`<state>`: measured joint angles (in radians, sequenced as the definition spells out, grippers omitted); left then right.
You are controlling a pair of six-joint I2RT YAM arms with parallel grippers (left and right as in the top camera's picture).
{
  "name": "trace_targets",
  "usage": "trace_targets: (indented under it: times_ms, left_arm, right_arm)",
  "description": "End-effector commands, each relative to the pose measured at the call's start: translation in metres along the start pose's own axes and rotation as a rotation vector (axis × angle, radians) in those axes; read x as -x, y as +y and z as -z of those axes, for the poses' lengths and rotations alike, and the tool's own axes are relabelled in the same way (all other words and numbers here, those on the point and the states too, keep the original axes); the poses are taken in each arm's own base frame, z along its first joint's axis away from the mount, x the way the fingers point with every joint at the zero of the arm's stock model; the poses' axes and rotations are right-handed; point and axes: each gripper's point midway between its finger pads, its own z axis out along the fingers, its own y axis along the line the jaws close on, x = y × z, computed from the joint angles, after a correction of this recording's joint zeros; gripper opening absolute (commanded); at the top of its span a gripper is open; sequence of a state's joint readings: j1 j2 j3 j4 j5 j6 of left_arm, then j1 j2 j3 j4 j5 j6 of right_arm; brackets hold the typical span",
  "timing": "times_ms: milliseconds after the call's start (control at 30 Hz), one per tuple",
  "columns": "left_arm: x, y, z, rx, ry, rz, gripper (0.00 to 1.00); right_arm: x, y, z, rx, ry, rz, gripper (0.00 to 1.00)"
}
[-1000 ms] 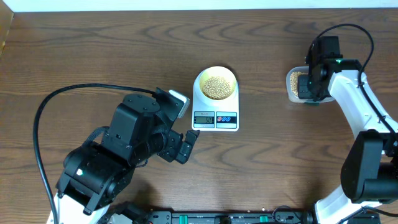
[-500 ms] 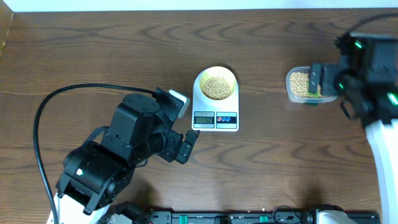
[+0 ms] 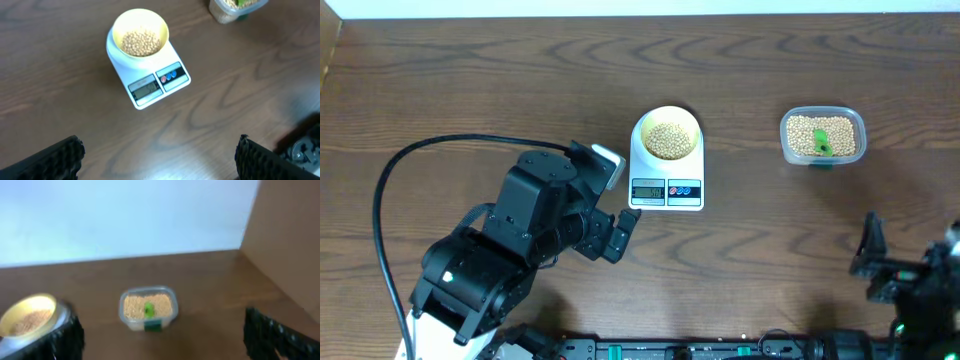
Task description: Scoop item into bowl and weigh 50g on scale
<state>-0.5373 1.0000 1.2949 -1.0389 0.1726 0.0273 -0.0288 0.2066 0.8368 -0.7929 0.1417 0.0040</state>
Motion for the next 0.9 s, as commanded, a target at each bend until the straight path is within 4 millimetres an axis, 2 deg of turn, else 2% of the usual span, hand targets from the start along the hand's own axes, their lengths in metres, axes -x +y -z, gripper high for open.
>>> trace_targets:
  times_ms: [0,67,100,133,167,233,367,500,767,867]
  left_arm:
    - [0.002,0.003,0.002,0.014,-0.006,-0.012,0.99]
    - [0.001,0.003,0.002,0.014,-0.006,-0.013,0.99]
    - [0.002,0.003,0.002,0.014,-0.006,-0.013,0.99]
    - [0.001,0.003,0.002,0.014,-0.006,-0.013,0.99]
    - [0.002,0.003,0.002,0.014,-0.006,-0.013,0.99]
    - [0.002,0.002,0.002,0.014,-0.007,-0.013,0.99]
    - [0.002,0.002,0.002,0.014,-0.007,-0.012,0.99]
    - [0.002,0.003,0.002,0.014,-0.006,-0.013,0.99]
    - [0.002,0.003,0.002,0.014,-0.006,-0.013,0.99]
    - [0.002,0.003,0.002,0.014,-0.006,-0.012,0.99]
  right_arm:
    - [-0.016,-0.01,-0.003,-0.06,-0.118,-0.023,0.99]
    - [-0.03,-0.007,-0.018,-0.057,-0.129,-0.025,0.99]
    - [-0.041,0.0,-0.031,-0.022,-0.109,-0.02,0.99]
    - [-0.045,0.004,-0.035,-0.004,-0.103,-0.018,0.99]
    - [-0.056,0.018,-0.047,0.069,-0.106,-0.014,0.99]
    - [-0.069,0.034,-0.059,0.148,-0.113,-0.011,0.99]
    - [-0.095,0.048,-0.074,0.219,-0.101,-0.009,0.99]
    - [-0.114,0.05,-0.081,0.231,-0.051,-0.09,0.99]
    - [-0.163,0.051,-0.09,0.223,0.084,-0.091,0.99]
    - [-0.174,0.051,-0.091,0.222,0.116,-0.087,0.99]
